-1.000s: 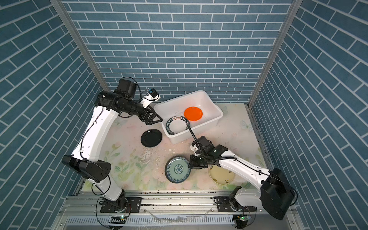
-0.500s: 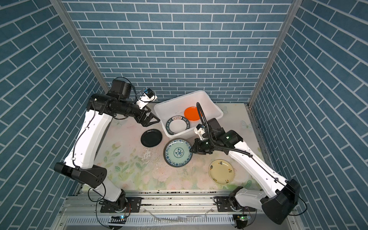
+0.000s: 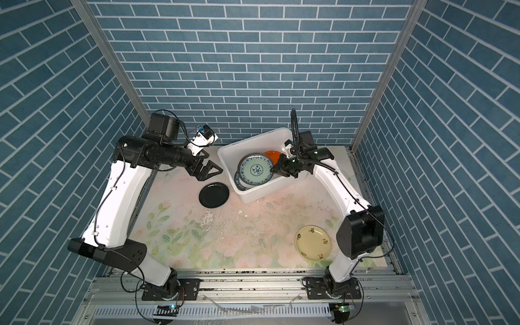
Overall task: Place the plates into the plastic bin on the countertop
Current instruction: 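Carry the blue-and-white plate over the bin with the right gripper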
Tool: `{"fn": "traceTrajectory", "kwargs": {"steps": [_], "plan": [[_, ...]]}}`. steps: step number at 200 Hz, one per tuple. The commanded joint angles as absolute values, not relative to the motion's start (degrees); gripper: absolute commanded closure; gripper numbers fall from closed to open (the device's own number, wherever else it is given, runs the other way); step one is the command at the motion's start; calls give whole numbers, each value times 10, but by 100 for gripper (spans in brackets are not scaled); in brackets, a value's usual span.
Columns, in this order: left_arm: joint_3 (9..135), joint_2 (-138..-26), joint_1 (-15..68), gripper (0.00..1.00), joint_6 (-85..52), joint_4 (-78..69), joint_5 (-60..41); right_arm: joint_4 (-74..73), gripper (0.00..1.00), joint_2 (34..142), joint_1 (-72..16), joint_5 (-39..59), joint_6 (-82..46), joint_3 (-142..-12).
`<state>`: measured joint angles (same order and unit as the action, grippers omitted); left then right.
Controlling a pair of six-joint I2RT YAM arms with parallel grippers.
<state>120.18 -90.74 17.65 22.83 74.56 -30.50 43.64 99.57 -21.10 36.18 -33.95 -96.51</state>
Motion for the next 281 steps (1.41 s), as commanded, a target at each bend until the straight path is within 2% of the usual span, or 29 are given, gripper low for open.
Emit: {"fn": "traceTrajectory", "kwargs": {"steps": [1,91,138,281], "plan": [[1213,-906,179,0,226,736,-295,398,100,1035,-186,369,-319,-1000],[1238,-928,179,0,229,738,-296,386,100,1210,-148,231,-315,-1150],[1245,-933,177,0,234,743,-277,404,100,1290,-141,205,-326,-1216],[1234,-924,178,0,244,748,-279,397,99,1338,-139,141,-367,-1236]]}}
